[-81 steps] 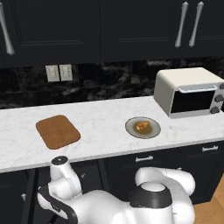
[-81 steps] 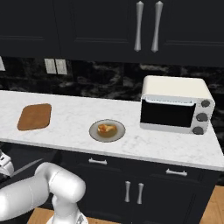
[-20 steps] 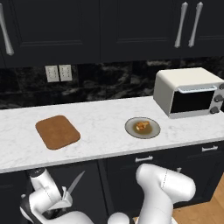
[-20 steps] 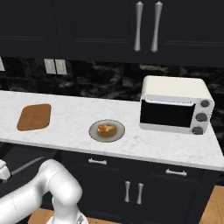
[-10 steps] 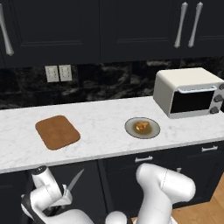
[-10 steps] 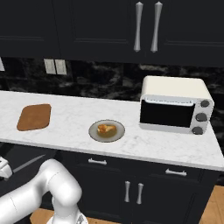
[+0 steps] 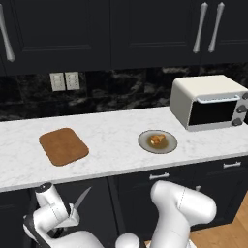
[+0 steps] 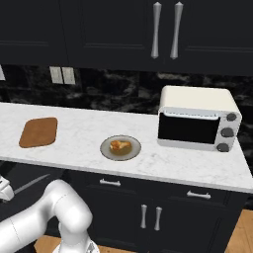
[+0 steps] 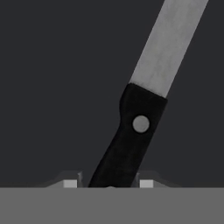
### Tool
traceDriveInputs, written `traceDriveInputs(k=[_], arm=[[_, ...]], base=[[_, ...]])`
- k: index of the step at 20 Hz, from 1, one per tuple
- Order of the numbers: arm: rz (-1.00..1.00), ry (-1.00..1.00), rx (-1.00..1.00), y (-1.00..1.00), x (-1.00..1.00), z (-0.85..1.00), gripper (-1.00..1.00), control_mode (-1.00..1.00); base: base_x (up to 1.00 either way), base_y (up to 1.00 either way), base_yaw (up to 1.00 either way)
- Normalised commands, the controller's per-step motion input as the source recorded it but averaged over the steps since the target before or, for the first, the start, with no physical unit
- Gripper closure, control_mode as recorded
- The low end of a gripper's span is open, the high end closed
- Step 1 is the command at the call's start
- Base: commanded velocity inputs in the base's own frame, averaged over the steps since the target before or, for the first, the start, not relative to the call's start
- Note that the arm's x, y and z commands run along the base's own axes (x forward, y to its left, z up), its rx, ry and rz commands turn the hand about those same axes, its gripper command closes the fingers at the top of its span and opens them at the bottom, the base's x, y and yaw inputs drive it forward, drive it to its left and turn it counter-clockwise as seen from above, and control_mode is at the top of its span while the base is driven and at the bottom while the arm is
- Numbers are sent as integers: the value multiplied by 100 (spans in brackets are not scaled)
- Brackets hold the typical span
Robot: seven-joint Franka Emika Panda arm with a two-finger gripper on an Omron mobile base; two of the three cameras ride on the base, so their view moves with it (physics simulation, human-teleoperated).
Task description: Pick up the knife from the drawer and place it on the cutting board. Then place the meat from the plate to the cutting board.
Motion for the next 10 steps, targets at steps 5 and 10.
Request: traceDriveInputs(k=[5,10], arm=[[0,0,0,0,-31,9,100,-100],[6,2,1,-15,-71,53,100,-100]], base=[[0,0,0],[0,0,0]])
